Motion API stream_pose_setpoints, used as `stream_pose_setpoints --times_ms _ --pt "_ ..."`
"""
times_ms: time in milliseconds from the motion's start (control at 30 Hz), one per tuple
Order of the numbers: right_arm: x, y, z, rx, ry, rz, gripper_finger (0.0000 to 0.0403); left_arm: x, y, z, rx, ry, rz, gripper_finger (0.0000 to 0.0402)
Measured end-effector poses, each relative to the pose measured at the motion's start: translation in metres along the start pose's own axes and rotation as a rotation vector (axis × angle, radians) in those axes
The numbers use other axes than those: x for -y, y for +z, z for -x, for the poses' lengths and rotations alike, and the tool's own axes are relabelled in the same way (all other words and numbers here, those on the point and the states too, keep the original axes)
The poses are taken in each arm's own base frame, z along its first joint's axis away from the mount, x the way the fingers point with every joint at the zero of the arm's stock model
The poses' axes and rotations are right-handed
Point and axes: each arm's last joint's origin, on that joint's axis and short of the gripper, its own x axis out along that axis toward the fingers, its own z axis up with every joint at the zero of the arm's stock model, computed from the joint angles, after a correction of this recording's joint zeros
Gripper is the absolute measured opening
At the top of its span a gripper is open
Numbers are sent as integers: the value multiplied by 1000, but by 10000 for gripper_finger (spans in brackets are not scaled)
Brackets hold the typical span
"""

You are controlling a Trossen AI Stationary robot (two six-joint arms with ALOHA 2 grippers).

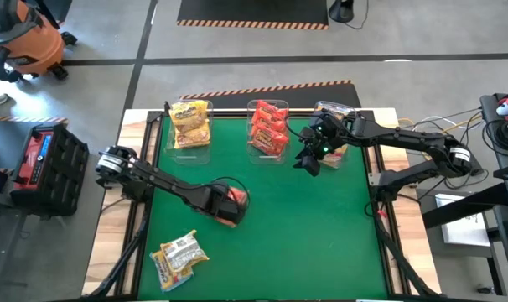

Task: Sort Maruchan noodles
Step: Put the orange noodle pack into the middle transparent bin

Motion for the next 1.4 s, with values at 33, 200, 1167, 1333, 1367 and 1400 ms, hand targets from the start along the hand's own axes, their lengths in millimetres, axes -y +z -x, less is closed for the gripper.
stream_pose_setpoints --times_ms 33,200,1167,1333,1367,1400 --pt "0 0 0 0 0 0 205 0 0 0 1 -2 -61 206" --pt "0 0 0 2 0 1 206 1 1 0 19 -8 -502 206" --pt "3 1 0 25 -101 5 206 24 14 23 204 -55 132 206" --pt "3 1 0 25 -101 5 205 19 12 6 190 -3 209 206" --pt "3 1 0 25 -101 6 206 19 11 2 177 8 207 206" --pt "3 1 0 25 -101 5 205 20 11 -2 175 17 196 206"
